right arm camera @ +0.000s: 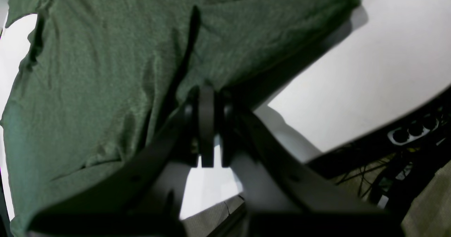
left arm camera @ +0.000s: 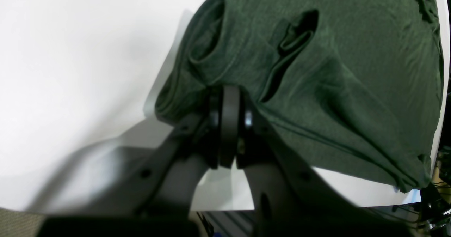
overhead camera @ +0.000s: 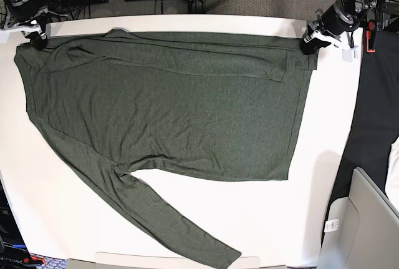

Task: Fold the T-shirt properly
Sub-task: 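Drag the folded edge away from the hem with both grippers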

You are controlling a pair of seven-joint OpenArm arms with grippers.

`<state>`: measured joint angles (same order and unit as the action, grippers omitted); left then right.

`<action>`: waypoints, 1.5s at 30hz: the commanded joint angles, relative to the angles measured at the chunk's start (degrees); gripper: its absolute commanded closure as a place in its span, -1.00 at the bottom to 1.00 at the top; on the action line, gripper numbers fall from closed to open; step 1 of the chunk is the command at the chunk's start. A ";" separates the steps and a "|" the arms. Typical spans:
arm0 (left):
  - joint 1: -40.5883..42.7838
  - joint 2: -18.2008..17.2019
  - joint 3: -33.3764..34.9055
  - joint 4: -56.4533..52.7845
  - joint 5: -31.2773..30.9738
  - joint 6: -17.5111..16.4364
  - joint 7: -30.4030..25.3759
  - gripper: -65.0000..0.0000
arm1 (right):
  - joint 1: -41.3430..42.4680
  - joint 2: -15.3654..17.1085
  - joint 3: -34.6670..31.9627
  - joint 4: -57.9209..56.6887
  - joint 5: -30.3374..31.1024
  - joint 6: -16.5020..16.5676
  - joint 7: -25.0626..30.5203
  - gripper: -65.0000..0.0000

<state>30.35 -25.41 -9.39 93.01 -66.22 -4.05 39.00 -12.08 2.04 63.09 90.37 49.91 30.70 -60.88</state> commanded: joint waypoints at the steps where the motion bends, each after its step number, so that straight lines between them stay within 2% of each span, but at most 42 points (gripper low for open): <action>1: 1.17 -0.48 -0.06 -0.48 3.93 3.48 2.71 1.00 | -0.19 0.99 0.25 1.19 1.21 0.38 1.23 0.99; 19: 3.19 -1.27 -0.15 -0.48 3.93 3.48 2.62 1.00 | -1.86 1.08 0.34 1.19 1.21 0.38 1.15 0.99; 33: 3.28 -1.10 -2.96 7.52 3.93 3.48 2.71 1.00 | -1.68 0.55 0.43 4.09 1.21 0.38 1.32 0.98; 42: 3.01 -0.83 -2.70 7.52 3.93 3.48 2.97 1.00 | -3.53 0.55 0.43 4.09 0.95 0.38 1.15 0.98; 45: 3.01 -0.83 -2.70 7.52 3.93 3.48 2.97 1.00 | -4.32 0.55 0.43 4.09 1.12 0.29 1.15 0.86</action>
<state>33.12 -25.56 -11.75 99.70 -62.13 -0.60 42.22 -16.12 1.69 63.09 93.47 49.89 30.70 -60.88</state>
